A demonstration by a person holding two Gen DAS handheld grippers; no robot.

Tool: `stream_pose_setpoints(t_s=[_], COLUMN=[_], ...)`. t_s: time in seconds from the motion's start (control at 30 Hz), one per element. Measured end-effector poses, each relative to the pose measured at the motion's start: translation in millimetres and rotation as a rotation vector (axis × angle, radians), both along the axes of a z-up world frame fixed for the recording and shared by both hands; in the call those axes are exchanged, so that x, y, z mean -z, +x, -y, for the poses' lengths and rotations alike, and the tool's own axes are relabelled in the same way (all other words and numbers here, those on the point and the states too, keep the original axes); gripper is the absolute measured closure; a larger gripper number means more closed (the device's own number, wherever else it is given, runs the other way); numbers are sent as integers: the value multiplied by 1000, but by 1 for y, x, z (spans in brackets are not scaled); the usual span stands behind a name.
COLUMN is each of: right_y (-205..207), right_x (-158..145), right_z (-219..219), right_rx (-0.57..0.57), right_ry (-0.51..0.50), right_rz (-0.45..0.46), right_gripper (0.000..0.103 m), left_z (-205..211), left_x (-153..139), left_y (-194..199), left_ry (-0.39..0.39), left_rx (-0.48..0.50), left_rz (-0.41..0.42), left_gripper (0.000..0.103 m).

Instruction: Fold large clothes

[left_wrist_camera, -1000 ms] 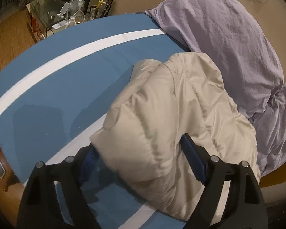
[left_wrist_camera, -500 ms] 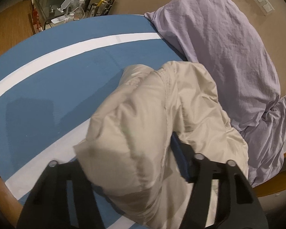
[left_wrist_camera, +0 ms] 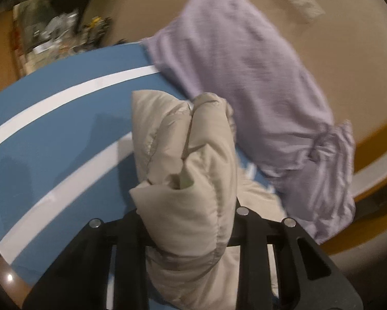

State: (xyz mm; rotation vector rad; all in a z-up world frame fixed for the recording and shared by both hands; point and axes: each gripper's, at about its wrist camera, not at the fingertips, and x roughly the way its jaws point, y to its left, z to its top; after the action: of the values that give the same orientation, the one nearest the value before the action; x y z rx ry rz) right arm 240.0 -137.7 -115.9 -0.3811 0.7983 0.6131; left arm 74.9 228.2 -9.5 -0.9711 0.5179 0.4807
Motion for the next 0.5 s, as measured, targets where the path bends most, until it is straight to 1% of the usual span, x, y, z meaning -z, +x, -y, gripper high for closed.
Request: stream_pose_setpoints(t_s=[0.03,0.1,0.2,0.33,0.5], right_y=[1,1,1,2,2], right_x=[0,0,0,0,0], right_z=[0,1,2,3,3], right_rx=[0,-2,1,0,3], right_ry=[0,1,6,9,14], right_rz=[-1,-2,-4,-6,-10], right_gripper=[32,32,32,32,32], left_z=[5,20,46,80,114], left_x=[-7,-26,-49,-71,-85], left_y=[3,13,28,49,67], left_ry=[6,24,51,84,95], left_rx=[18,76,167,281,392], left_rz=[19,70,124,165,201], left_gripper=[74,74,74,74,74])
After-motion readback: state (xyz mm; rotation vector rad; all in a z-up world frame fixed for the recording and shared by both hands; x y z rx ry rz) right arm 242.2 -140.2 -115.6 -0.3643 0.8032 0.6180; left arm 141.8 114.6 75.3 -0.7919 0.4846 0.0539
